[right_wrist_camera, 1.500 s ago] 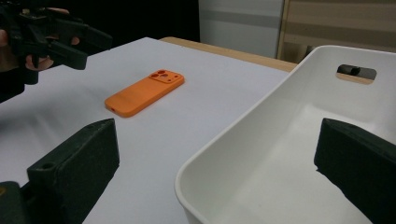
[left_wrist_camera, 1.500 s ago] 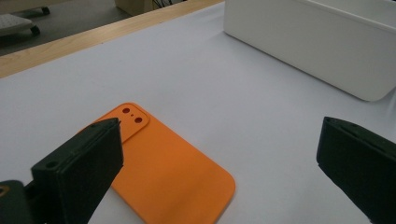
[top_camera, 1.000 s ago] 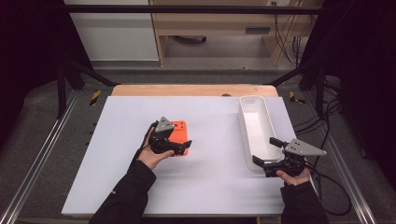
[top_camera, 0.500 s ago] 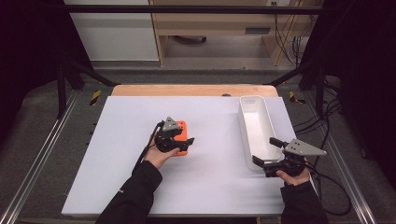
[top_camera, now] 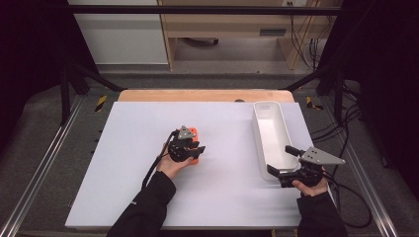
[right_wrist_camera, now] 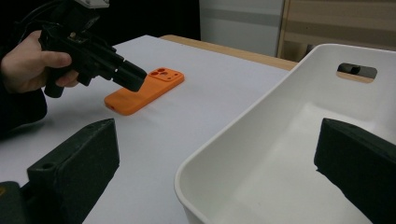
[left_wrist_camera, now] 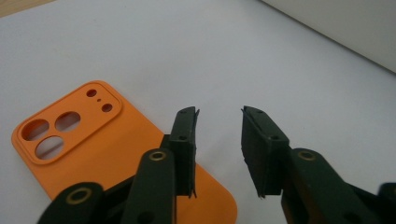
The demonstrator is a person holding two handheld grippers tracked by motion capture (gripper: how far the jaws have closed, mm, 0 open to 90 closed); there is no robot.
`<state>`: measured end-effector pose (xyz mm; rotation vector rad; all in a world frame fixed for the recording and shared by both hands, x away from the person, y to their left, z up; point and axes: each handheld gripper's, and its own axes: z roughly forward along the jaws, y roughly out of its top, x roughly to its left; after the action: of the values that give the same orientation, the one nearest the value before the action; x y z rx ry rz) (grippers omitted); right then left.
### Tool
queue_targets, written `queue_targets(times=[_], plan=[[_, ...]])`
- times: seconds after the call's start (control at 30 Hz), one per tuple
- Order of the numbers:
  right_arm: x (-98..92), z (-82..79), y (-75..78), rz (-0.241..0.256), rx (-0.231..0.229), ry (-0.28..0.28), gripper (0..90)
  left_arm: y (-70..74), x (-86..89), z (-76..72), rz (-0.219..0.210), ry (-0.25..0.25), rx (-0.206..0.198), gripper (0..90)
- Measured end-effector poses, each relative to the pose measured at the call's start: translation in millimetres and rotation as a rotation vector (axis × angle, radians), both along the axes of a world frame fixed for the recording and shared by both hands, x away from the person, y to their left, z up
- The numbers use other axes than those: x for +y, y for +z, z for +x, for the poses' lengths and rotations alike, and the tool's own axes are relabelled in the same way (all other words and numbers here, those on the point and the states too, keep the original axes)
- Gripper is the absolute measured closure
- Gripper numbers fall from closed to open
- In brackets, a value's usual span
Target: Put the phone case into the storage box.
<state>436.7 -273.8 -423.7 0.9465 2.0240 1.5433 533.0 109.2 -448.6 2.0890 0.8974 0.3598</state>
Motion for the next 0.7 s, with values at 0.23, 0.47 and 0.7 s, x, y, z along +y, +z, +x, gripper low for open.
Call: queue_targets(times=[0.23, 0.47, 0.7], plan=[[0.2, 0.1, -0.2, -0.001, 0.001, 0.001, 0.5, -4.5, -4.6, 0.4, 0.031, -0.003, 0.026, 78.8], [0.3, 0.1, -0.3, -0.002, 0.002, 0.002, 0.4, -9.2, -6.9, 2.2, 0.050, -0.008, 0.045, 87.5], [0.3, 0.1, -0.2, -0.001, 0.002, 0.001, 0.4, -14.4, -9.6, 3.4, 0.073, -0.019, 0.059, 89.9]])
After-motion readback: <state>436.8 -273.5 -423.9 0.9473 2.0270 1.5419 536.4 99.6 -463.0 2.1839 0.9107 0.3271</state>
